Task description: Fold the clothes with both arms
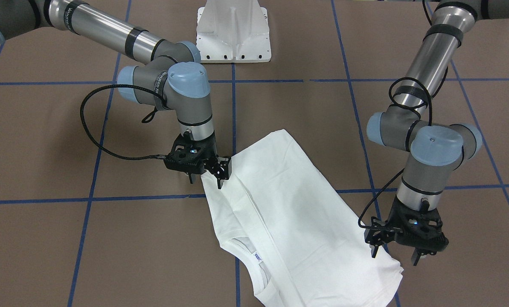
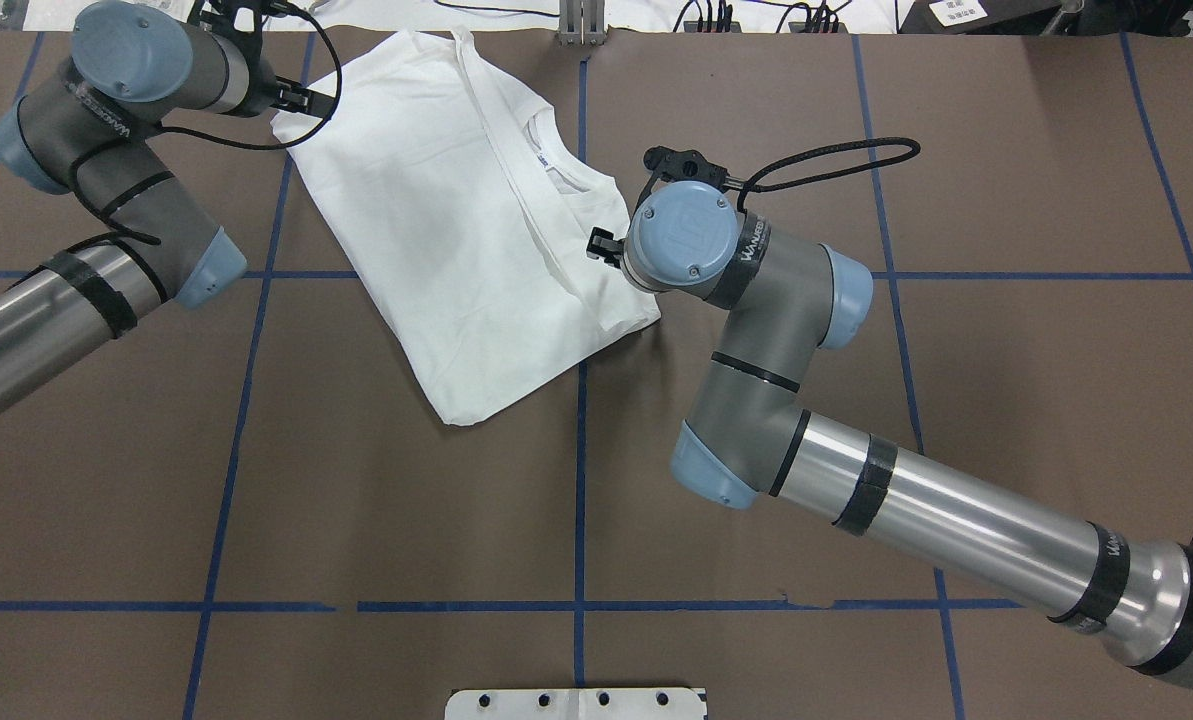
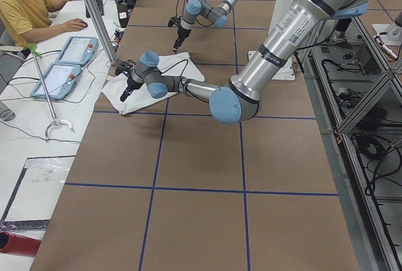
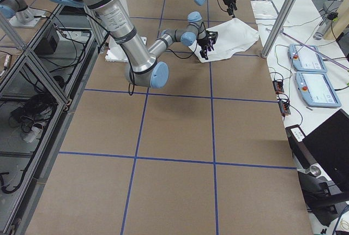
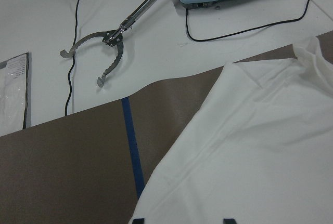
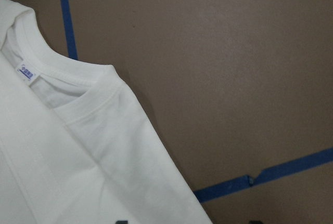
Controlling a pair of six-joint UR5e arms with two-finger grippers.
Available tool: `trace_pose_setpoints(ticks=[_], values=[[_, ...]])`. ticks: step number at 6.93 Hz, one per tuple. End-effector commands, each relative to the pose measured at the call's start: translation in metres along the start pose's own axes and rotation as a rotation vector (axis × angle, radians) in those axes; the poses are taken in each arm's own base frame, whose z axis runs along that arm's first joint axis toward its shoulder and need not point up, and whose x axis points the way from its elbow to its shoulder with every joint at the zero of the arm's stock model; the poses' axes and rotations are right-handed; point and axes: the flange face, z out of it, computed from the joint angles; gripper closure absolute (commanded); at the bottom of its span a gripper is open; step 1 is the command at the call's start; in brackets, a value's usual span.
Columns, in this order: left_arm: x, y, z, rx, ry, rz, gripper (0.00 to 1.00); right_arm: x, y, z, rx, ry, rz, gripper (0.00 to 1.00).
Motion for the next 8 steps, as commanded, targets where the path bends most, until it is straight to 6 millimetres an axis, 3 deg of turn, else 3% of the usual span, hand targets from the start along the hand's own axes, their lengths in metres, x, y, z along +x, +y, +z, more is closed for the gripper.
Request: trace_pose_setpoints(ticks=[1, 3, 4, 5, 6, 7, 8], values=[[-0.003, 0.003, -0.001, -0.002, 0.003, -0.002, 0.0, 0.003, 0.022, 0.009, -0.005, 0.019, 0.05, 0.22], [-0.003, 0.003, -0.001, -0.002, 0.003, -0.007, 0.0, 0.011, 0.035, 0.021, 0.008, 0.046, 0.03, 0.23], [-0.003, 0.004, -0.001, -0.002, 0.003, -0.008, 0.0, 0.012, 0.035, 0.023, 0.009, 0.05, 0.027, 0.29], [-0.003, 0.003, -0.001, -0.001, 0.004, -0.008, 0.0, 0.011, 0.036, 0.023, 0.02, 0.052, 0.021, 0.46], [-0.003, 0.003, -0.001, -0.001, 0.004, -0.009, 0.0, 0.011, 0.04, 0.024, 0.021, 0.052, 0.022, 0.78], [-0.003, 0.003, -0.001, -0.001, 0.004, -0.009, 0.0, 0.01, 0.046, 0.026, 0.031, 0.054, 0.021, 1.0], [-0.003, 0.003, -0.002, 0.0, 0.004, -0.009, 0.0, 0.012, 0.046, 0.028, 0.032, 0.059, 0.013, 1.0]])
